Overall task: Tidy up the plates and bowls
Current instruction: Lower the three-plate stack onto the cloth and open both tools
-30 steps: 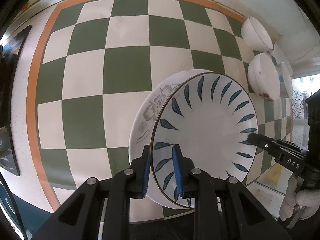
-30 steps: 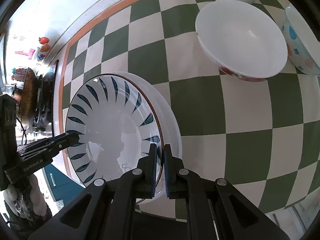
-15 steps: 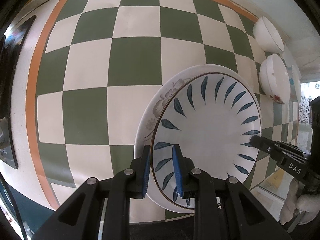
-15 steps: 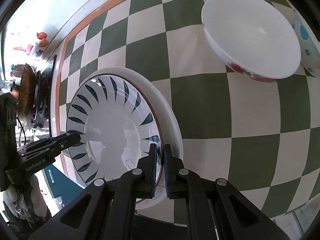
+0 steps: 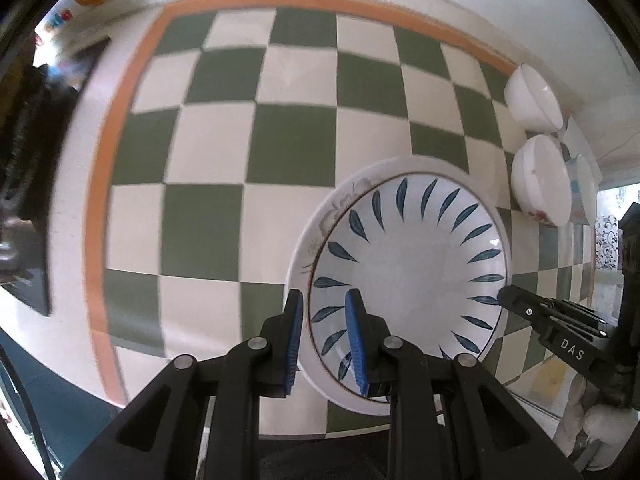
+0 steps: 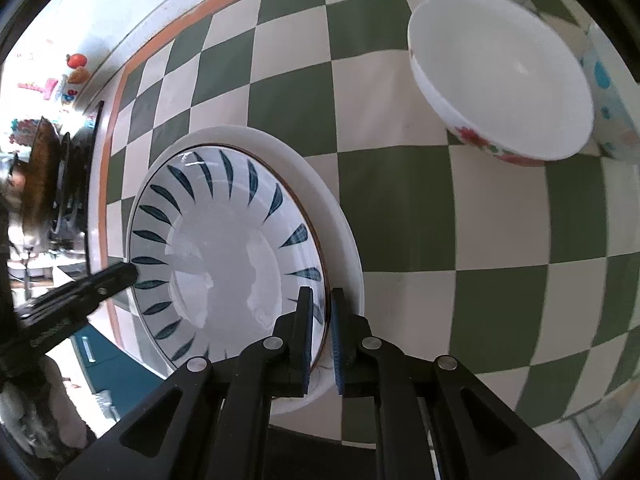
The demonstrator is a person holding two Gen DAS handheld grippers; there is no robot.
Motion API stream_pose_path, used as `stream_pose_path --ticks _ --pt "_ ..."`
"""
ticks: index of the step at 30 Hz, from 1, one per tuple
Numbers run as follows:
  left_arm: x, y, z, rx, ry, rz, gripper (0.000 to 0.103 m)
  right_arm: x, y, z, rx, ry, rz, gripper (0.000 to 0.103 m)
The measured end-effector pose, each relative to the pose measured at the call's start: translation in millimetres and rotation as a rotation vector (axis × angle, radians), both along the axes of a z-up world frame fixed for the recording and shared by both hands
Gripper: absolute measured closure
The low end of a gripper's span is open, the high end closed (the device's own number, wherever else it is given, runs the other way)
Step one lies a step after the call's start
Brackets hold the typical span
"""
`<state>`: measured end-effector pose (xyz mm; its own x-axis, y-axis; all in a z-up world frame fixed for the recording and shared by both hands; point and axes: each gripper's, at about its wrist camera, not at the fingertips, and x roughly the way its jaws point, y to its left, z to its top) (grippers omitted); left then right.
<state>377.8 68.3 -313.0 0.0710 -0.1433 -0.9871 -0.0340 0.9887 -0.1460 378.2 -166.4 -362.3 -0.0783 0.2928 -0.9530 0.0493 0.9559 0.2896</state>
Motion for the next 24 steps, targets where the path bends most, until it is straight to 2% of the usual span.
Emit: stream_pose_path --ticks 2,7,13,16,18,20,21,24 --pt "-5 2 12 0.018 -0.027 0.0 0.083 -3 3 9 -0.027 -0.021 0.011 0.091" --pt "-29 6 42 0.026 -0.1 -0.022 0.082 -18 15 45 -0.016 -0.087 0.018 0.091" --pt "-64 2 68 0.047 -0.159 -0.073 0.066 -53 38 94 -0.027 -0.196 0.019 0.091" --pt "-80 5 79 0.048 -0.181 -0.088 0.049 -74 45 115 -0.037 -0.235 0.003 0.091" --pt "-91 8 88 0.046 -0.203 -0.091 0.032 -86 49 126 -0.03 -0.252 -0.009 0.091" --pt "-98 11 94 0.042 -0.217 -0.092 0.021 -100 50 138 -0.03 -0.264 -0.023 0.087" --pt "-101 13 98 0.038 -0.225 -0.088 0.018 -106 50 144 -0.029 -0.274 -0.028 0.086" --pt "-108 17 106 0.023 -0.237 -0.084 0.01 -122 54 159 -0.056 -0.3 -0.03 0.074"
